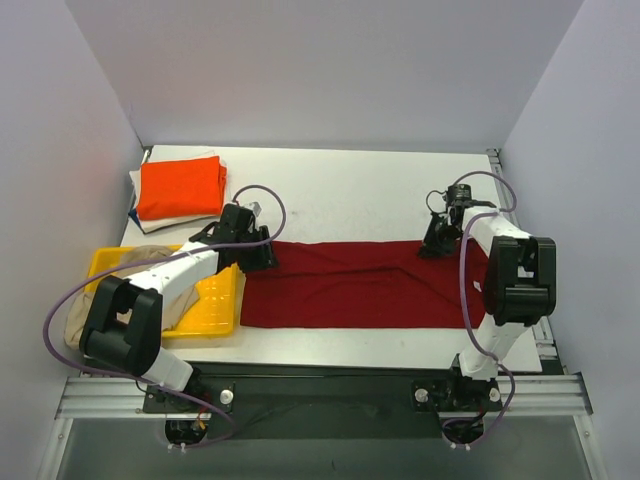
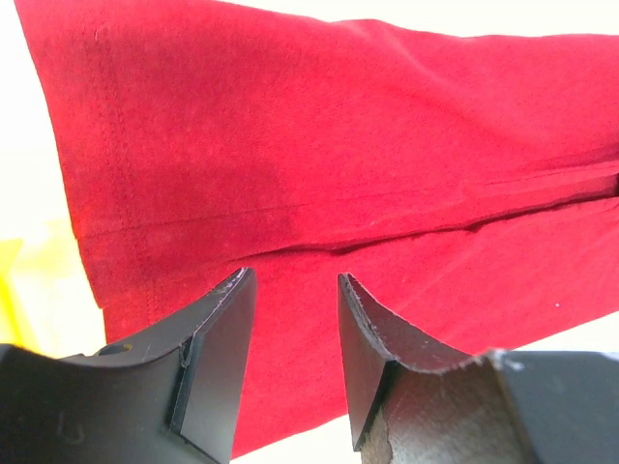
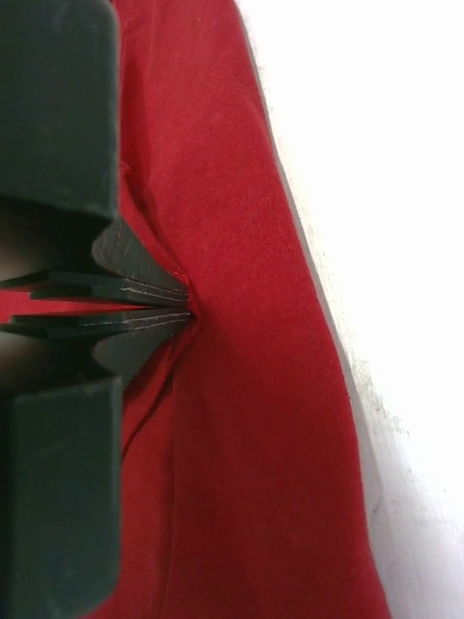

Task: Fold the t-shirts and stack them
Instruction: Fold the other side of the tshirt into a rectangle

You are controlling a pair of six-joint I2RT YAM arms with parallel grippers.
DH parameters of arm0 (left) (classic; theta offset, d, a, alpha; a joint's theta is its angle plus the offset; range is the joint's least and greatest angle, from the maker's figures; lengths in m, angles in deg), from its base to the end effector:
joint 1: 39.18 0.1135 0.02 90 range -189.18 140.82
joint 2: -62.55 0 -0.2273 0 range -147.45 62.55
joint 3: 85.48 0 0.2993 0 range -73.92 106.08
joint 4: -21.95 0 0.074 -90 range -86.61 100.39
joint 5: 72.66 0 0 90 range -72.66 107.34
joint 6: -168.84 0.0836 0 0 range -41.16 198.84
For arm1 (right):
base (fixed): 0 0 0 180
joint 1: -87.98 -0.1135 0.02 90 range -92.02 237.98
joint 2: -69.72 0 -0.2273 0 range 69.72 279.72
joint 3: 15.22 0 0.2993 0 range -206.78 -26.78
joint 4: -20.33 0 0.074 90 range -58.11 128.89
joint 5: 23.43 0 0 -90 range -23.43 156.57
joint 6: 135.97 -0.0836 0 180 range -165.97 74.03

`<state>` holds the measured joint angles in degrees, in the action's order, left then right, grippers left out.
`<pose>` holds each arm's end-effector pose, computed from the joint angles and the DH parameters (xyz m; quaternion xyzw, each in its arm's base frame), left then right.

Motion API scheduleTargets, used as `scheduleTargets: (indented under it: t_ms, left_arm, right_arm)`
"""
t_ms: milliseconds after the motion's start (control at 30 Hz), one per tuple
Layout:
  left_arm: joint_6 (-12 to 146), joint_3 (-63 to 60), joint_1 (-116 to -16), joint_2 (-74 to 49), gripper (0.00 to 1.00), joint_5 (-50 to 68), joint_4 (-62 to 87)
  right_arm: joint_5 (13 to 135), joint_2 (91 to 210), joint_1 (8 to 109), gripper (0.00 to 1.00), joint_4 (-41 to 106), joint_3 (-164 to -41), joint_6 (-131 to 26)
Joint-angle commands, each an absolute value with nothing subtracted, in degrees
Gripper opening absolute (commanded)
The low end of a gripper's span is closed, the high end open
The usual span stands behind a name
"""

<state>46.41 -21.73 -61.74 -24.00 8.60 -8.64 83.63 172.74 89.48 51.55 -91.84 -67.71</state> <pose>0.3420 -0.1558 0.0987 -0.0576 0.9452 -0.2087 0.2444 0.4222 0.0135 0.0719 0.1508 0.9386 0.1887 0.2464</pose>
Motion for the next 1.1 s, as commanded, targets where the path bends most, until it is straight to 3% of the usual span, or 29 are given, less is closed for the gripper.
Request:
scheduleTargets:
  t_ms: [0,167,500,700,767,1000,1067]
  left_arm:
    - [46.1,-22.3,-62.0,-22.3,0.50,9.3,-7.1]
    - [45.9,-23.2,-62.0,-21.6,0.50,9.4,-7.1]
    - [45.6,-24.2,-62.0,-20.7,0.50,9.6,-7.1]
    - [45.5,-24.6,-62.0,-20.6,0.50,9.6,-7.1]
    - [45.5,-24.8,-62.0,-20.6,0.50,9.7,-7.0]
    - [45.4,-25.2,-62.0,-20.5,0.50,9.6,-6.7]
    - [45.4,-25.2,-62.0,-20.5,0.50,9.6,-6.7]
  right_arm:
    - [84.4,173.7,88.8,0.05,53.1,-92.7,-66.3]
    - [81.7,173.6,88.3,0.00,53.6,-92.5,-65.6]
    - [80.0,175.5,86.9,0.17,53.5,-92.9,-64.3]
    - [80.4,176.1,86.0,0.22,53.1,-93.4,-64.2]
    - [80.5,176.2,85.9,0.21,53.1,-93.7,-64.2]
    - [81.9,175.4,85.9,0.00,53.6,-93.7,-64.0]
    - [82.6,173.4,85.8,0.00,54.0,-93.0,-64.2]
